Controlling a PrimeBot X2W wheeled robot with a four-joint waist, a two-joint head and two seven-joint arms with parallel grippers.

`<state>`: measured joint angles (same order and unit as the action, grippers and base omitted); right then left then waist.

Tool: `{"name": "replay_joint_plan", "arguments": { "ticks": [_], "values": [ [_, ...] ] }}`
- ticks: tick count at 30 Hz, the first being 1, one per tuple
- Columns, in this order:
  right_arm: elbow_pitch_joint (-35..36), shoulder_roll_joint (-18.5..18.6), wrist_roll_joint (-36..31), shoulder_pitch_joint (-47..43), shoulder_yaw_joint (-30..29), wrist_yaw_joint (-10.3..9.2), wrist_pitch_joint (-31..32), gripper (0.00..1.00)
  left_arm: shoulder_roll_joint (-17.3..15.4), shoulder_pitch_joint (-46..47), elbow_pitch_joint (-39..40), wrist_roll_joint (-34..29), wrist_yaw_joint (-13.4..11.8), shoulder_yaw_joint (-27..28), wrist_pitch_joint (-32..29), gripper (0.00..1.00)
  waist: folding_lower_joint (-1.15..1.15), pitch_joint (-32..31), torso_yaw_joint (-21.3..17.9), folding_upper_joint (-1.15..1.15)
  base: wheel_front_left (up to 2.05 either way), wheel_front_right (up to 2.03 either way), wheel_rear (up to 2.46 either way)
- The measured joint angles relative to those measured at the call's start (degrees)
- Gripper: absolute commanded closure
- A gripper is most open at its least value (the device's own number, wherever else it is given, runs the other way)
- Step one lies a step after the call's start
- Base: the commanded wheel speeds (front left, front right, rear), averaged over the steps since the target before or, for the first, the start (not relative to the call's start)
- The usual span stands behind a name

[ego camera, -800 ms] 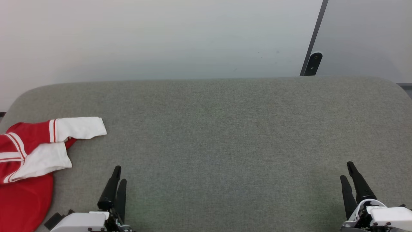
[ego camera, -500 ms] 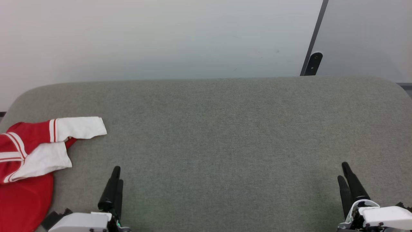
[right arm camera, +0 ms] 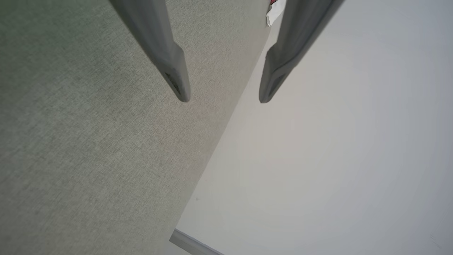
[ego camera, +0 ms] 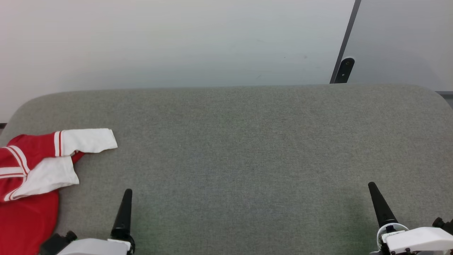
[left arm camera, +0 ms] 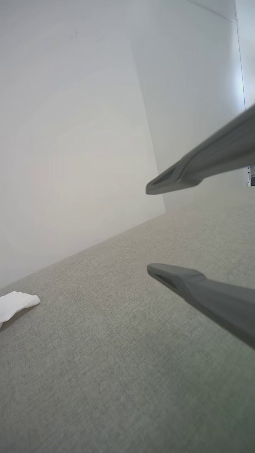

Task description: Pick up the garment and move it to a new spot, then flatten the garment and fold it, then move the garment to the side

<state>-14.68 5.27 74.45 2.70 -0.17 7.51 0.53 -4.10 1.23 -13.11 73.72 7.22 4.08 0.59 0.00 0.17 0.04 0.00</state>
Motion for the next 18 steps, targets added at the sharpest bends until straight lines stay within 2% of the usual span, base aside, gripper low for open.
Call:
{"name": "replay_joint_plan", "arguments": {
  "ticks": [8,18],
  "values": [
    [0.33,1.37,-12.1,-0.05,0.71,0.0,-1.12,0.0,0.18,-0.88,1.89,-11.56,0.0,0.27,1.71,0.0,0.0,0.07,-0.06,0.0,0.0,0.0,0.0],
    [1.59,-0.21,-25.29,-0.88,0.25,0.0,-1.38,0.0,0.2,-1.55,3.45,-25.29,-0.16,-0.47,3.58,0.0,0.0,0.39,-0.2,0.0,0.0,0.0,0.0]
  ]
}}
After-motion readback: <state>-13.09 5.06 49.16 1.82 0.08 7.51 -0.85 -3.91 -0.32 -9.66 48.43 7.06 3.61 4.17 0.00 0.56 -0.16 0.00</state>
